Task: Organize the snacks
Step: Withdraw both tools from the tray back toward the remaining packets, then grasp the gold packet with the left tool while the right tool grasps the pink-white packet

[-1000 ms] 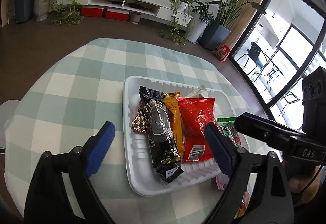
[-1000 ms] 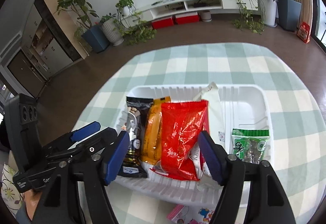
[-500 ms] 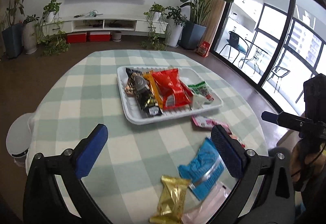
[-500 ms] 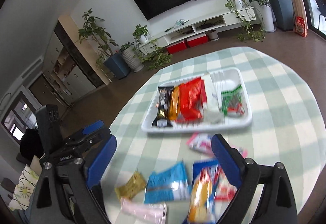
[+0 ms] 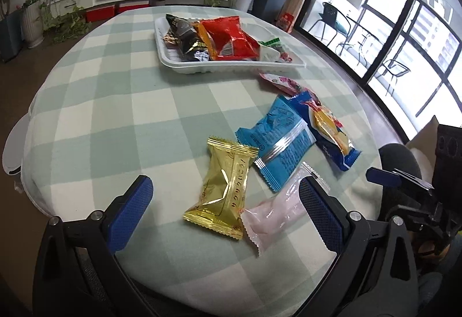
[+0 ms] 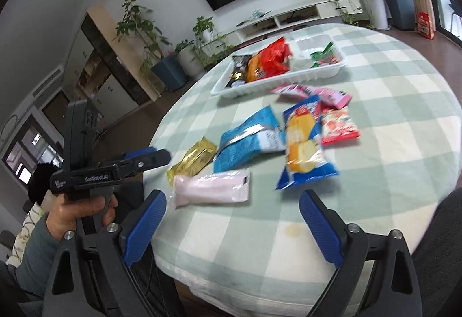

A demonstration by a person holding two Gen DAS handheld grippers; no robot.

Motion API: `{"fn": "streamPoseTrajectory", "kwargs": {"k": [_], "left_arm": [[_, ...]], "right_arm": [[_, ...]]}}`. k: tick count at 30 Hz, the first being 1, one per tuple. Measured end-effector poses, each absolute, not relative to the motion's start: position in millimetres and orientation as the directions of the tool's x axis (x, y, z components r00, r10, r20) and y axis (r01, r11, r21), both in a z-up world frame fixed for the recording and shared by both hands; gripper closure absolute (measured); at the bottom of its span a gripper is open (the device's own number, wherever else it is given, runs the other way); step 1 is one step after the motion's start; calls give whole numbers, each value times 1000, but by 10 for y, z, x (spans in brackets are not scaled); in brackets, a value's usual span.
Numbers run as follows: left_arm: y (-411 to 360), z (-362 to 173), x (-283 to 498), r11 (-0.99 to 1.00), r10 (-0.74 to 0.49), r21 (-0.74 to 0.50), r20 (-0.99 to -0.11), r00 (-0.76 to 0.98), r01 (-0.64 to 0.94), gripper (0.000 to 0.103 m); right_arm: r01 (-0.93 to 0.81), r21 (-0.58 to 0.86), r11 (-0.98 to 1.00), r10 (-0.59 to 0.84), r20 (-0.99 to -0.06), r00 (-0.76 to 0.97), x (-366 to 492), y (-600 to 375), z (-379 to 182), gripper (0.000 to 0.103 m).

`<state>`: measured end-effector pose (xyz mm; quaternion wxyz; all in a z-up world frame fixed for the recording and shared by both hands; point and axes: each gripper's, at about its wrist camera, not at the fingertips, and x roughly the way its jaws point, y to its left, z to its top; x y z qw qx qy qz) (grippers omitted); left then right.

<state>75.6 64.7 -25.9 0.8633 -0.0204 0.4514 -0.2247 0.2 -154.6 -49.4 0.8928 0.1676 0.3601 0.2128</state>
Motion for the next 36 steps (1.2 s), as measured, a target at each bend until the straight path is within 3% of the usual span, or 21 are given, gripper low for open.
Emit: {"fn": "streamPoseTrajectory", "kwargs": {"k": [10,15,26,28,30,36], "left_arm": [[418,-357,1024,859,-380,-169,-844,379,484,5],[384,-462,1118,842,-366,-163,-872,324,513,47],[339,-559,1152,834,-318,-126,-905,283,537,50],[331,-559,1139,836,-298,-100,-909,292,540,56],[336,-551,1120,832,-293,-89,-909,297,547,70],[346,-535,1017,817,-303,-92,-908,289,569,73]], "right_arm": [[-322,420,849,526,-608,594,-43,-1312,-620,7],[-328,414,849,527,-630,570,-23,-1280,-670,7],[-345,374,861,508,-667,545,48,-1233,-692,8],[-356,360,862,504,-676,538,74,-1211,-682,9],[-360,352,864,500,-681,535,96,-1191,-667,9],[-335,407,850,526,-697,487,167,-1131,-710,10]]}}
